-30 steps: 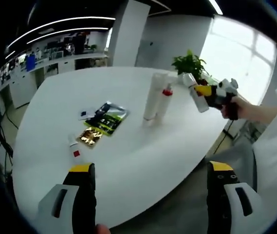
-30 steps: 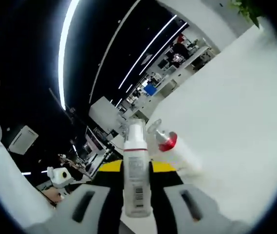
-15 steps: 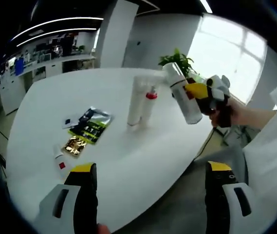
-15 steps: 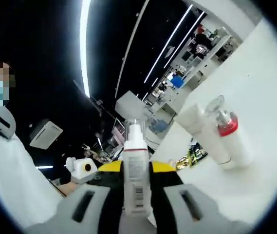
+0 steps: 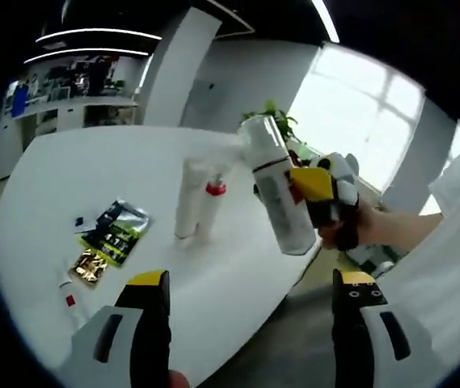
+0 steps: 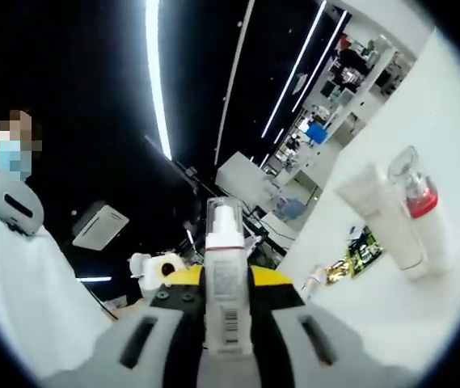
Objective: Arrange the skincare products in the storage area until every visible bottle or jar stands upright without overlapping.
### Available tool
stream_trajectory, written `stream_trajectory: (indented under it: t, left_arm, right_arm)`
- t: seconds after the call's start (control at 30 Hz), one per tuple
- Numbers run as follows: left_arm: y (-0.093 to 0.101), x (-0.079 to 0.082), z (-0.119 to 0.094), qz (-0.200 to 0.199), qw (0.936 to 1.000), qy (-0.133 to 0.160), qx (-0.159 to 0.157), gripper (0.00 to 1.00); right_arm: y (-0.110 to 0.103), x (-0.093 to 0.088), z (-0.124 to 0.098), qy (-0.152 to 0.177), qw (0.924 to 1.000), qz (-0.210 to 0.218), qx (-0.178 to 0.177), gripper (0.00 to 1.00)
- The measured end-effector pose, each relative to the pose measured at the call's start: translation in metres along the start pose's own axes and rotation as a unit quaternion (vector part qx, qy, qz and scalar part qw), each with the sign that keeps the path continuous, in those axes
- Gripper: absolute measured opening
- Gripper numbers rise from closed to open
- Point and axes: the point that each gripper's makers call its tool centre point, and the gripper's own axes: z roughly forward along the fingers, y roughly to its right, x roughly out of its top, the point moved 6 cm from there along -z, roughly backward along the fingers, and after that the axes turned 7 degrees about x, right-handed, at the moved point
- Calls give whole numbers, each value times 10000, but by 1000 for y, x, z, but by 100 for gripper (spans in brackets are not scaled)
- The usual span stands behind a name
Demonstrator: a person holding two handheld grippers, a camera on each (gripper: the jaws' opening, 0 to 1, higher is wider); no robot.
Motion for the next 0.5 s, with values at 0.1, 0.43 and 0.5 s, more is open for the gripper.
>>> stream_trajectory:
  t: [0.1, 0.43, 0.5]
  left_arm:
    - [13, 7, 2, -78, 9991, 91, -413, 70]
    - [31, 17, 7, 55, 9953, 255, -935, 43]
    - [34, 21, 6, 87, 9944, 306, -1008, 39]
  right_arm:
    - [-7, 0, 4, -2, 9998, -67, 196, 19]
    - [-27, -3, 13, -68, 9973, -256, 680, 19]
    - [-29, -4, 12, -108, 9970, -245, 721, 19]
